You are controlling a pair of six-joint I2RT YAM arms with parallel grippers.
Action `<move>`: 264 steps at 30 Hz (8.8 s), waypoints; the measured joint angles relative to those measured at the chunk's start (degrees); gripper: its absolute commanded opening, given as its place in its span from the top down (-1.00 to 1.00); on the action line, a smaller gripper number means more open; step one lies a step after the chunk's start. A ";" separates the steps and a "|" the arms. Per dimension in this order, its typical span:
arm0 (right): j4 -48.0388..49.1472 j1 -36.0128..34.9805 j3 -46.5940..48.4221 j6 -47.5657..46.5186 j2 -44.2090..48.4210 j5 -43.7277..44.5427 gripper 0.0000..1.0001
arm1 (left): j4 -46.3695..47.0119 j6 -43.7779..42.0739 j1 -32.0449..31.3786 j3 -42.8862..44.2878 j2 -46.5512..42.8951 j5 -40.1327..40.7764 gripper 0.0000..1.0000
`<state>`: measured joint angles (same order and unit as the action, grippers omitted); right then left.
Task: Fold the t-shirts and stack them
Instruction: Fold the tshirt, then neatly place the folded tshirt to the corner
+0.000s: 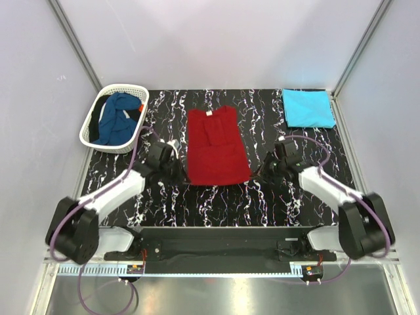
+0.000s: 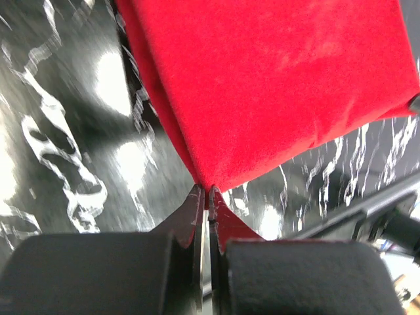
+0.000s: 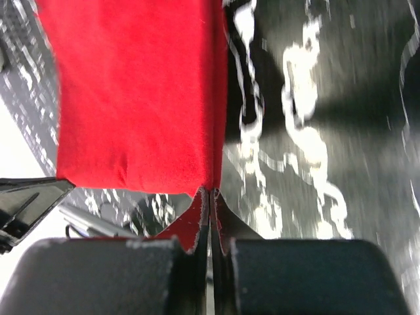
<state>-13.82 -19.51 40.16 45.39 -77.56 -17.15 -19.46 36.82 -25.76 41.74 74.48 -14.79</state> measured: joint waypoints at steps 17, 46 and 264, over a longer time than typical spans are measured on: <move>-18.49 -1.40 -3.41 2.71 31.67 0.11 1.00 | -9.73 4.66 -11.91 -2.67 -21.64 5.92 1.00; -14.27 7.72 42.49 -20.35 -24.61 -2.01 0.98 | -10.43 -6.80 9.22 51.93 34.16 -5.70 1.00; 2.25 12.11 43.89 -22.40 -46.16 -20.15 -0.76 | -5.70 -8.02 -0.81 45.75 45.92 -6.01 0.15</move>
<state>-11.57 -7.40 84.05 22.98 -123.72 -37.30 -25.17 28.80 -26.57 87.48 120.40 -20.80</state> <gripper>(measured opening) 0.873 0.424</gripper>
